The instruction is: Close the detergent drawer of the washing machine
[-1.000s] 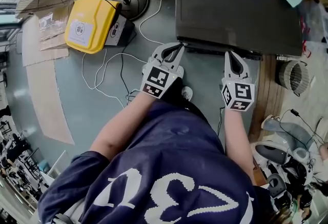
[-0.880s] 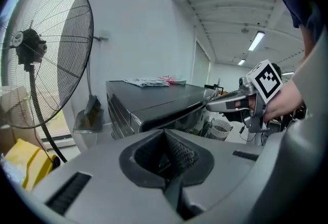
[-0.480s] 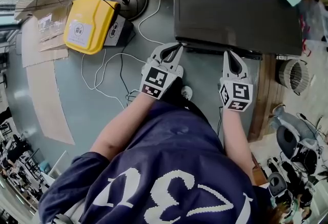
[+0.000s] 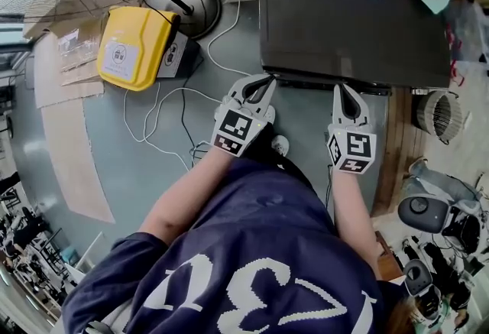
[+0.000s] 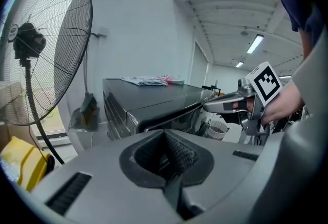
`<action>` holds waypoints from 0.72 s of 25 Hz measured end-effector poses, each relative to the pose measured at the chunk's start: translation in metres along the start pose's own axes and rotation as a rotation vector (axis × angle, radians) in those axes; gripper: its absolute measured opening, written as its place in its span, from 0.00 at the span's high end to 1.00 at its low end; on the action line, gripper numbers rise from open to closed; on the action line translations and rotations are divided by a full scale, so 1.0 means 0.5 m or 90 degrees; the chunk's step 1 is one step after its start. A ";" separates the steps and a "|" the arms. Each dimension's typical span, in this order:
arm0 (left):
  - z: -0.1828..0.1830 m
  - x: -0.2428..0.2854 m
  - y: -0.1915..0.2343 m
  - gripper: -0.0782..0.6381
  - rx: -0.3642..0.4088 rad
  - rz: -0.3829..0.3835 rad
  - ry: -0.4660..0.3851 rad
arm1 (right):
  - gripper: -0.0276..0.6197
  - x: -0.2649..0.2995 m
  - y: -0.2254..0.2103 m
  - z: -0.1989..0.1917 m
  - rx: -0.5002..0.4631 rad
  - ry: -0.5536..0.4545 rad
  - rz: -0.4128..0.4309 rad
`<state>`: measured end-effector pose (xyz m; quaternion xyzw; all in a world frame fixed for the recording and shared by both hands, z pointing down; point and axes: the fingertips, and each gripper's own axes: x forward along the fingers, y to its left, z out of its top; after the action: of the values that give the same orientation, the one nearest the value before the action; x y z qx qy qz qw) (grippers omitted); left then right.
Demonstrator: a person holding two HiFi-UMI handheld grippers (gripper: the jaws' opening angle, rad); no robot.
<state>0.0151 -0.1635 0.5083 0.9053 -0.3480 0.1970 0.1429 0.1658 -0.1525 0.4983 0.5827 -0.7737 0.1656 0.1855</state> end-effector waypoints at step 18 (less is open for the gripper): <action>0.011 0.031 0.010 0.87 0.019 -0.005 0.016 | 0.93 0.037 -0.004 -0.012 0.007 0.020 -0.001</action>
<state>0.0237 -0.1783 0.5113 0.9060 -0.3400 0.2131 0.1349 0.1635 -0.1657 0.5128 0.5817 -0.7692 0.1790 0.1944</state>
